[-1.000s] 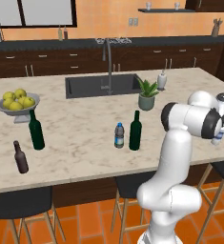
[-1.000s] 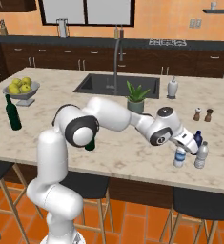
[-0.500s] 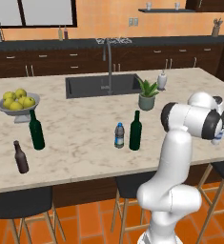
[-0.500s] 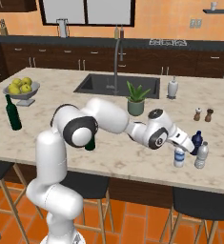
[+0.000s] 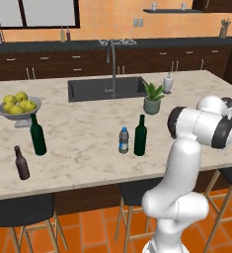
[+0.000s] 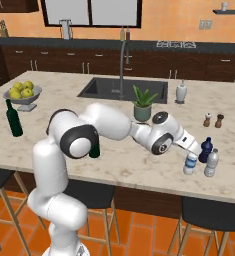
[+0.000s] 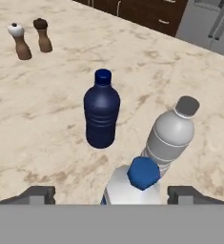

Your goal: Move the plastic bottles in the middle to the plastics group, and the glass bottles in the middle to the glass group.

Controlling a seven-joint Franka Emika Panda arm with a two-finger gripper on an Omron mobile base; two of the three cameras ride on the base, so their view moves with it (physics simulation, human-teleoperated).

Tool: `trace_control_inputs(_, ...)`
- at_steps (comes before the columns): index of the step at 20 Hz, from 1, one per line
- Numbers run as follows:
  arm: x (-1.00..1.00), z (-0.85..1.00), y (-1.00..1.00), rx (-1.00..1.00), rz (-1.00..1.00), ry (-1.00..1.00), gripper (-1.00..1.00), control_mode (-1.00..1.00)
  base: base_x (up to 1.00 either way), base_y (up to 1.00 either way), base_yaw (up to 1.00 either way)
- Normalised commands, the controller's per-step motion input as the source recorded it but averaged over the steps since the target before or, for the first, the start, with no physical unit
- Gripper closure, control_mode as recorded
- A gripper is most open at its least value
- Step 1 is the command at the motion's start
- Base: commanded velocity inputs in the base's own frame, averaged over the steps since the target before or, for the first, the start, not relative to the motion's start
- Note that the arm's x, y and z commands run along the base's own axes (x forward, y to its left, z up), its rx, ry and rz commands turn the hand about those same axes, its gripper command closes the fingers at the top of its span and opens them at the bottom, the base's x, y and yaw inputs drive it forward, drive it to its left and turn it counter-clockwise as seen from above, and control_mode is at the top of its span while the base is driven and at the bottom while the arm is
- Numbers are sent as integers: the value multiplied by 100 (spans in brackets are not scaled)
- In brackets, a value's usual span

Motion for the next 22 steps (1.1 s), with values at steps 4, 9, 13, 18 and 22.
trace_control_inputs(4,-36,43,3,0,2,-22,-100,-100,0,0,0)
trace_control_inputs(9,-42,59,32,-1,10,-30,-100,-100,0,0,0)
trace_control_inputs(13,-44,46,71,-4,22,0,-100,-100,0,0,0)
trace_control_inputs(18,-33,46,74,0,43,28,-100,-100,0,0,0)
trace_control_inputs(22,-14,63,90,-2,46,31,-100,-100,0,0,0)
